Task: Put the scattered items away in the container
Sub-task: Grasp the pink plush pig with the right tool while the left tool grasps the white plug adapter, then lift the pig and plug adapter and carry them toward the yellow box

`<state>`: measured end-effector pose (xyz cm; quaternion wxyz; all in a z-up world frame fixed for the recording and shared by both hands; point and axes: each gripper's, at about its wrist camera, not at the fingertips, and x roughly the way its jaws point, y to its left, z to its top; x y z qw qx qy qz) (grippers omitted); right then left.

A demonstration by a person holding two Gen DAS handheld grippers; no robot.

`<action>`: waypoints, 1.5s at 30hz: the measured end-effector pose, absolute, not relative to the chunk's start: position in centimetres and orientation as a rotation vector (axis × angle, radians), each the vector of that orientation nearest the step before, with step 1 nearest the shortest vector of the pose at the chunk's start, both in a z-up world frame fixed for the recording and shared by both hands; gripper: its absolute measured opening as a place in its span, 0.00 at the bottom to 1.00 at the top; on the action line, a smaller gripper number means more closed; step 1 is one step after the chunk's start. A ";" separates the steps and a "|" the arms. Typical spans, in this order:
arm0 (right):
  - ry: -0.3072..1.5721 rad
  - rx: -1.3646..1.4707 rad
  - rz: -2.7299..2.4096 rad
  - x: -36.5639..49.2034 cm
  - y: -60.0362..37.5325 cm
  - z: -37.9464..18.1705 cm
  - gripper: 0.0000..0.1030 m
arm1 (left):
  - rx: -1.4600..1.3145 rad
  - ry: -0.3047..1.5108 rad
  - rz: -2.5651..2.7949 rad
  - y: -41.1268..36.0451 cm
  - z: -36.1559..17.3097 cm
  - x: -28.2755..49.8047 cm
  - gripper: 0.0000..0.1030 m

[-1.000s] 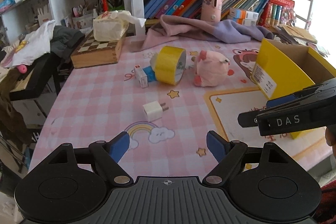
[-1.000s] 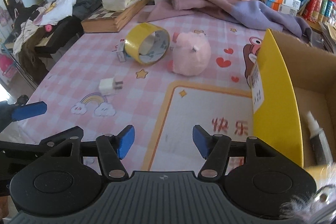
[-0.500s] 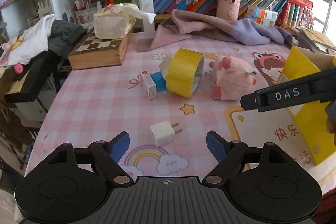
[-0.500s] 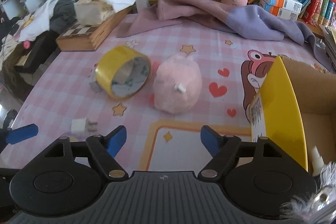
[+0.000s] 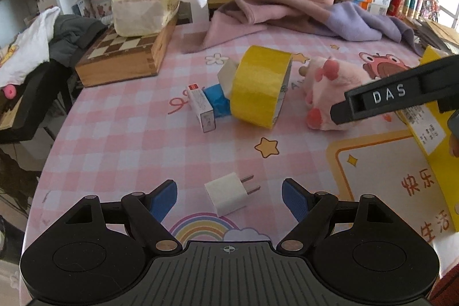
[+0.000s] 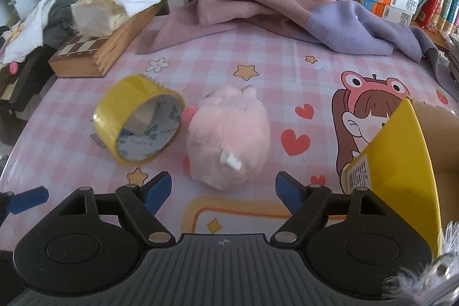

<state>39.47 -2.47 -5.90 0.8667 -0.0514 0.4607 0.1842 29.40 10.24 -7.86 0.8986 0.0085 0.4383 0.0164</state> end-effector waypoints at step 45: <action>0.888 -0.091 0.465 36.7 -3.7 -3.5 0.59 | -0.052 0.805 -0.045 10.1 -4.4 26.4 0.44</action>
